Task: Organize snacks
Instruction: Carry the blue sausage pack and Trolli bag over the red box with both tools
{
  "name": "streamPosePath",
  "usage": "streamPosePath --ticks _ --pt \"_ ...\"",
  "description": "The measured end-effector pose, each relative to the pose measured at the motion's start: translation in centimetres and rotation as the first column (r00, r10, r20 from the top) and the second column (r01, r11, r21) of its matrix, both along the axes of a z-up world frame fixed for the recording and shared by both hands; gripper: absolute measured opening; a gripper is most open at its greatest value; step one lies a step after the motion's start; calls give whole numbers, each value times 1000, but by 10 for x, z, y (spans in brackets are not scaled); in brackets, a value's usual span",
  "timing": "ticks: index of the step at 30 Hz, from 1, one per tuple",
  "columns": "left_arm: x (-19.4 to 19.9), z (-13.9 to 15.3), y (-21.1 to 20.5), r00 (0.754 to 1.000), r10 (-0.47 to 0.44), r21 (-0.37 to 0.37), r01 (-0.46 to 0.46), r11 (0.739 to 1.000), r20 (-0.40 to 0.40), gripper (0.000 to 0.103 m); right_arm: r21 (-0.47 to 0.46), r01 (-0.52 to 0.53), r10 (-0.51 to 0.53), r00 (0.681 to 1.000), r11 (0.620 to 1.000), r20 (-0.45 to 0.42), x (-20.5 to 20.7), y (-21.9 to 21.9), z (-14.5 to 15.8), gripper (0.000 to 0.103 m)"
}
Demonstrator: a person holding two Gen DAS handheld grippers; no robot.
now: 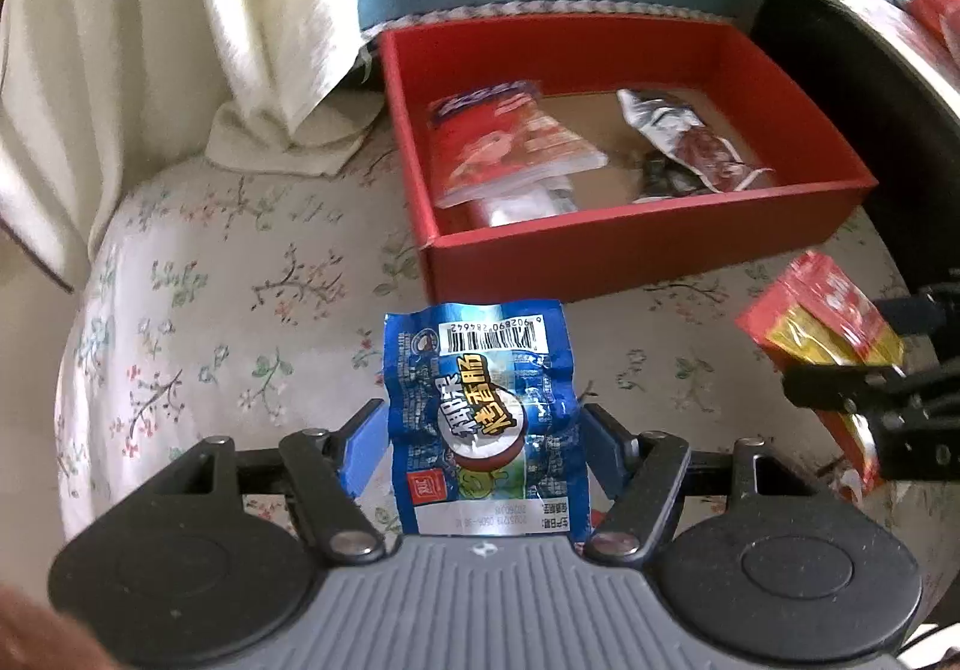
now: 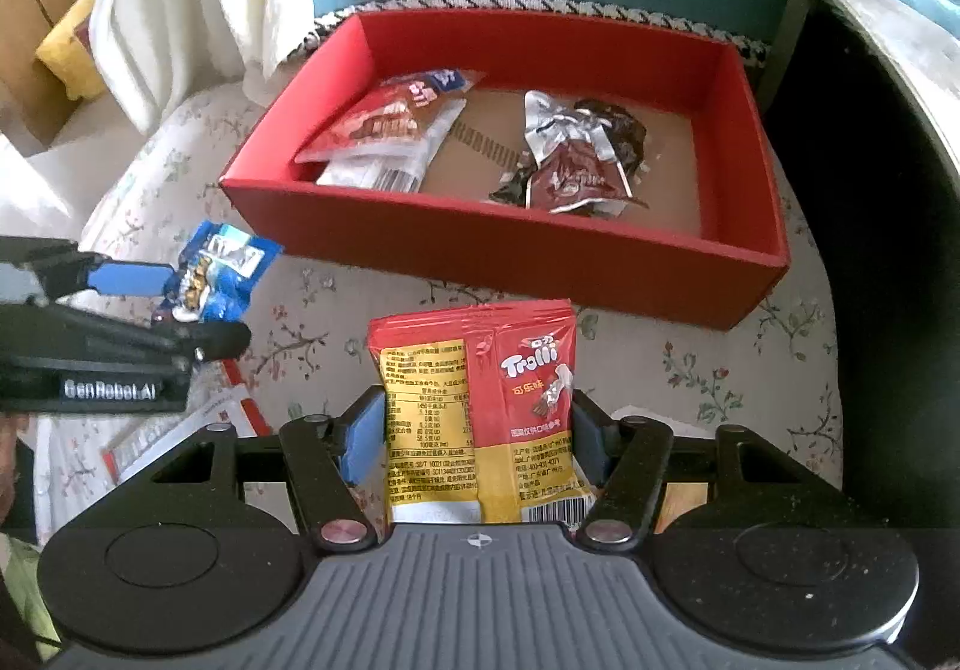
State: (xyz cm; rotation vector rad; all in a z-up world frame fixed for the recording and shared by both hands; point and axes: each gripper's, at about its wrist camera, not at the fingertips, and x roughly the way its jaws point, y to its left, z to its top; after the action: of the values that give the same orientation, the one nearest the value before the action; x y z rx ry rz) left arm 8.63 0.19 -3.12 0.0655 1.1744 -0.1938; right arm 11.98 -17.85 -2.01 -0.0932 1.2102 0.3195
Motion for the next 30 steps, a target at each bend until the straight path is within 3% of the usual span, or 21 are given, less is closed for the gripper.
streamPosePath --ticks 30 --pt "1 33 -15 988 -34 37 28 999 152 61 46 50 -54 995 998 83 15 2 20 70"
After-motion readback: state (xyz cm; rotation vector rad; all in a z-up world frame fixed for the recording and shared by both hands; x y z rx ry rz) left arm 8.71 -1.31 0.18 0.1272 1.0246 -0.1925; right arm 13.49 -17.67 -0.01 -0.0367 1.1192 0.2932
